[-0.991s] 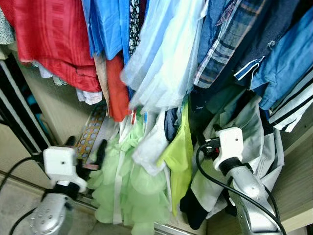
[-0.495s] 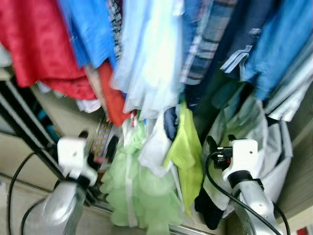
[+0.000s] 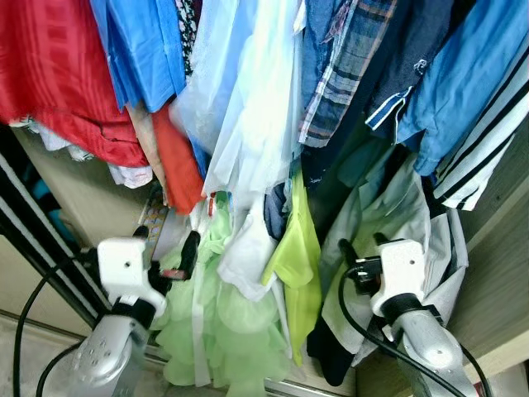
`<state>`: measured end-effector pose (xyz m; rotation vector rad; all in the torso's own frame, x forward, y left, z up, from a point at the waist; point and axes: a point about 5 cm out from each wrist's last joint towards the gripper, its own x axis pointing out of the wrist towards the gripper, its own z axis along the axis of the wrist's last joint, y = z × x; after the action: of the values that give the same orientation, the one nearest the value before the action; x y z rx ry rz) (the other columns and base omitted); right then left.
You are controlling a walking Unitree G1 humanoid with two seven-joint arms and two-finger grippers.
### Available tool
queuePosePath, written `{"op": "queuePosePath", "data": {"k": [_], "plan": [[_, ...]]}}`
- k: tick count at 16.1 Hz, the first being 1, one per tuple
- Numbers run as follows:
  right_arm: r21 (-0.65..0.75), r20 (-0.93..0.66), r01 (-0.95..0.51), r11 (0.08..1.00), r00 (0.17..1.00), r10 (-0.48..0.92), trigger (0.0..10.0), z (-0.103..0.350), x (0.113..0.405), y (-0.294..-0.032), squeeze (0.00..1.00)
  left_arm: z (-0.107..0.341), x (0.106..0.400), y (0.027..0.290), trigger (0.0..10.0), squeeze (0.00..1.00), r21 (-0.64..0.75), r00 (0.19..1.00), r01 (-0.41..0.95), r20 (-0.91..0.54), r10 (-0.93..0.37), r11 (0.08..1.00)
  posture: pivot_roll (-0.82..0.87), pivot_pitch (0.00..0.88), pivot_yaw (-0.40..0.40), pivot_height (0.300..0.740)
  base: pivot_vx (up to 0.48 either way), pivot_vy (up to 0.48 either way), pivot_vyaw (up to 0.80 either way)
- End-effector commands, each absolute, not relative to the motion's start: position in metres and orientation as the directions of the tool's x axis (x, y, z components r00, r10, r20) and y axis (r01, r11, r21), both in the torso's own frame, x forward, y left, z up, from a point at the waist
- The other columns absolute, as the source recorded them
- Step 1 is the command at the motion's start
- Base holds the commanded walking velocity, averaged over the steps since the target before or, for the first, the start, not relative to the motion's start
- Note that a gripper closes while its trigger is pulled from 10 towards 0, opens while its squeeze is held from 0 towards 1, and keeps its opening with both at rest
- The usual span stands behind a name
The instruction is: Clean up the room
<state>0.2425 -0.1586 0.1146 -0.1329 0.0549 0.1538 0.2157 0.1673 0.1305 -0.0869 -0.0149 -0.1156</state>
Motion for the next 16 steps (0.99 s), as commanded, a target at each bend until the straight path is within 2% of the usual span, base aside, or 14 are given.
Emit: {"op": "queuePosePath", "data": {"k": [1,4,16], "plan": [[-0.120,-0.060,-0.155,0.981,0.987,0.148,10.0,0.118,0.245,-0.160,0.00,0.136,0.213,0.170,10.0,0.00,-0.088,0.995,0.100,0.032,-0.097,0.991,-0.01,0.000,-0.038,0.740,0.000,0.000,0.00],[-0.150,-0.064,-0.189,0.970,0.981,0.182,10.0,0.122,0.240,-0.159,0.00,0.136,0.205,0.171,10.0,0.00,-0.086,0.997,0.080,0.020,-0.079,0.993,0.00,0.000,-0.049,0.740,0.000,0.000,0.42],[-0.165,-0.081,-0.243,0.956,0.969,0.232,10.0,0.126,0.240,-0.160,0.00,0.142,0.204,0.167,10.0,0.00,-0.075,0.998,0.068,0.023,-0.066,0.995,0.01,0.000,-0.069,0.740,0.000,0.000,0.80]]}}
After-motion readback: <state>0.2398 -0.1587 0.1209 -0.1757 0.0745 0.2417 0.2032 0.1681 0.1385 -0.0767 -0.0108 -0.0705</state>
